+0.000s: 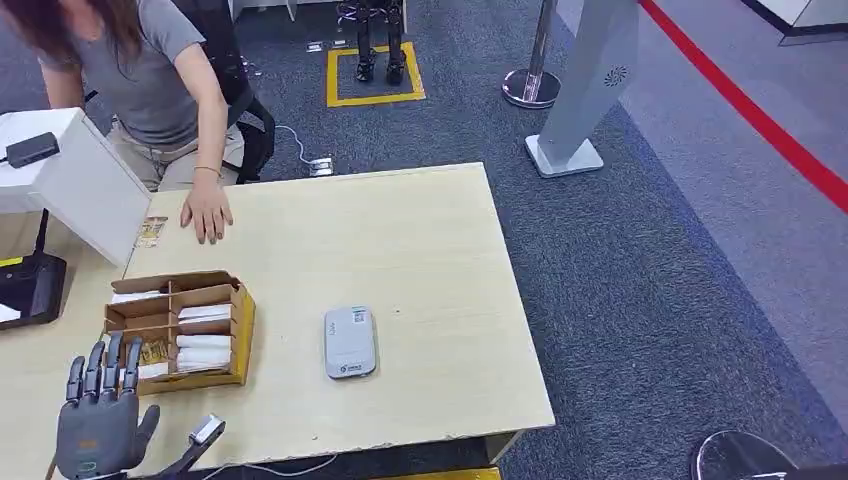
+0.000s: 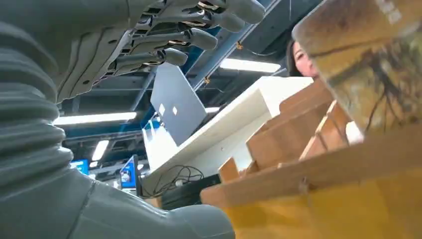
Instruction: Pass the card to the sensor for recognition and then transmit it.
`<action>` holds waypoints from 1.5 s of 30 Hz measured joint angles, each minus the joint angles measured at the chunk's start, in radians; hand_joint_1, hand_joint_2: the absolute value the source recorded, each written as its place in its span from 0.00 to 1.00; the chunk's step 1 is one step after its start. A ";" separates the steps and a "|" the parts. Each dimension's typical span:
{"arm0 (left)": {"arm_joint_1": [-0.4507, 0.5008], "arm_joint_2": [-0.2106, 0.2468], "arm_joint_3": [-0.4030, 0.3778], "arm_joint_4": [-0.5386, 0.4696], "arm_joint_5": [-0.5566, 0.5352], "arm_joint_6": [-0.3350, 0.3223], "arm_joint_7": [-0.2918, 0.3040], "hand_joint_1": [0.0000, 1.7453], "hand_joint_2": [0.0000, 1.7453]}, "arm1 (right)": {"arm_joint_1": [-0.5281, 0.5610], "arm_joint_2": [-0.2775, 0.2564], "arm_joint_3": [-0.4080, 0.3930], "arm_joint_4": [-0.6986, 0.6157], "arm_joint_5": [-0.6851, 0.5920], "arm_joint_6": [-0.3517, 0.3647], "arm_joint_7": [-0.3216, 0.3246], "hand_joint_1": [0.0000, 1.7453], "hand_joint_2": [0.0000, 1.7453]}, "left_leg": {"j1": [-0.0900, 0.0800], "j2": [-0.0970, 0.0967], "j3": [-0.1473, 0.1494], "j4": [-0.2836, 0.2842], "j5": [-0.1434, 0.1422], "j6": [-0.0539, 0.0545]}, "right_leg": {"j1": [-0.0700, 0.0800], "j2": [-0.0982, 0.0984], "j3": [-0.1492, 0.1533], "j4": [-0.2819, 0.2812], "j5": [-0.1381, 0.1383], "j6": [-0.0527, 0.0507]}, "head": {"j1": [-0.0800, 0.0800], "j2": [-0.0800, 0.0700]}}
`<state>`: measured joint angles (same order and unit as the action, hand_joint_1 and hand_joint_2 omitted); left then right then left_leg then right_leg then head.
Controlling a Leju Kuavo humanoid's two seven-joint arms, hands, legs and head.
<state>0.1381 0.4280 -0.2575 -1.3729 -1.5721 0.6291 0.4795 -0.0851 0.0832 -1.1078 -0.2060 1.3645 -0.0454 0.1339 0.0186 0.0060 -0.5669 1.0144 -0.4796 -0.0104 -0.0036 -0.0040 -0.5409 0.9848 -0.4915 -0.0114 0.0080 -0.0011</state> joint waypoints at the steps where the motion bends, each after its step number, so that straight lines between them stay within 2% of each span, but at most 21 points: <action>1: -0.004 0.002 -0.002 0.000 0.000 0.000 0.000 0.00 1.00 | 0.000 0.000 0.000 0.000 0.000 0.000 0.000 0.00 0.00 | 0.000 0.000 0.000 0.000 0.000 0.000 | 0.000 0.000 0.000 0.000 0.000 0.000 | 0.000 0.000; 6: -0.012 0.009 -0.012 0.000 0.000 0.000 0.000 0.00 1.00 | 0.000 0.000 0.000 0.000 0.000 0.000 0.000 0.00 0.00 | 0.000 0.000 0.000 0.000 0.000 0.000 | 0.000 0.000 0.000 0.000 0.000 0.000 | 0.000 0.000; 11: -0.015 -0.001 -0.013 -0.012 0.000 0.001 -0.047 0.00 1.00 | 0.000 -0.001 0.000 0.000 0.000 0.003 0.000 0.00 0.00 | 0.000 0.000 0.000 0.000 0.000 0.000 | 0.000 0.000 0.000 0.000 0.000 0.000 | 0.000 0.000; 16: -0.018 -0.010 -0.013 -0.023 0.000 0.000 -0.059 0.00 1.00 | 0.000 -0.001 0.000 0.000 0.000 0.003 0.000 0.00 0.00 | 0.000 0.000 0.000 0.000 0.000 0.000 | 0.000 0.000 0.000 0.000 0.000 0.000 | 0.000 0.000; 19: -0.018 -0.017 -0.012 -0.030 0.000 0.000 -0.108 0.00 1.00 | 0.000 -0.001 0.000 0.000 0.000 0.003 0.000 0.00 0.00 | 0.000 0.000 0.000 0.000 0.000 0.000 | 0.000 0.000 0.000 0.000 0.000 0.000 | 0.000 0.000; 24: -0.019 -0.043 -0.011 -0.058 0.000 -0.006 -0.170 0.00 1.00 | 0.000 -0.001 0.000 0.000 0.000 0.002 -0.001 0.00 0.00 | 0.000 0.000 0.000 0.000 0.000 0.000 | 0.000 0.000 0.000 0.000 0.000 0.000 | 0.000 0.000; 29: -0.019 -0.080 -0.009 -0.086 0.009 -0.011 -0.205 0.00 1.00 | 0.000 -0.001 0.000 0.000 0.000 0.002 -0.002 0.00 0.00 | 0.000 0.000 0.000 0.000 0.000 0.000 | 0.000 0.000 0.000 0.000 0.000 0.000 | 0.000 0.000; 32: -0.019 -0.098 -0.001 -0.095 0.039 -0.014 -0.250 0.00 1.00 | 0.000 -0.001 0.000 0.000 -0.001 0.003 -0.002 0.00 0.00 | 0.000 0.000 0.000 0.000 0.000 0.000 | 0.000 0.000 0.000 0.000 0.000 0.000 | 0.000 0.000; 45: -0.019 -0.139 0.010 -0.109 0.088 -0.034 -0.286 0.00 1.00 | 0.000 -0.001 0.000 0.000 0.000 0.002 -0.012 0.00 0.00 | 0.000 0.000 0.000 0.000 0.000 0.000 | 0.000 0.000 0.000 0.000 0.000 0.000 | 0.000 0.000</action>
<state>0.1193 0.2891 -0.2476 -1.4817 -1.4839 0.5947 0.1930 -0.0850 0.0824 -1.1078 -0.2060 1.3645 -0.0435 0.1221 0.0184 0.0061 -0.5668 1.0146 -0.4796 -0.0104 -0.0037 -0.0039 -0.5409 0.9847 -0.4915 -0.0114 0.0080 -0.0011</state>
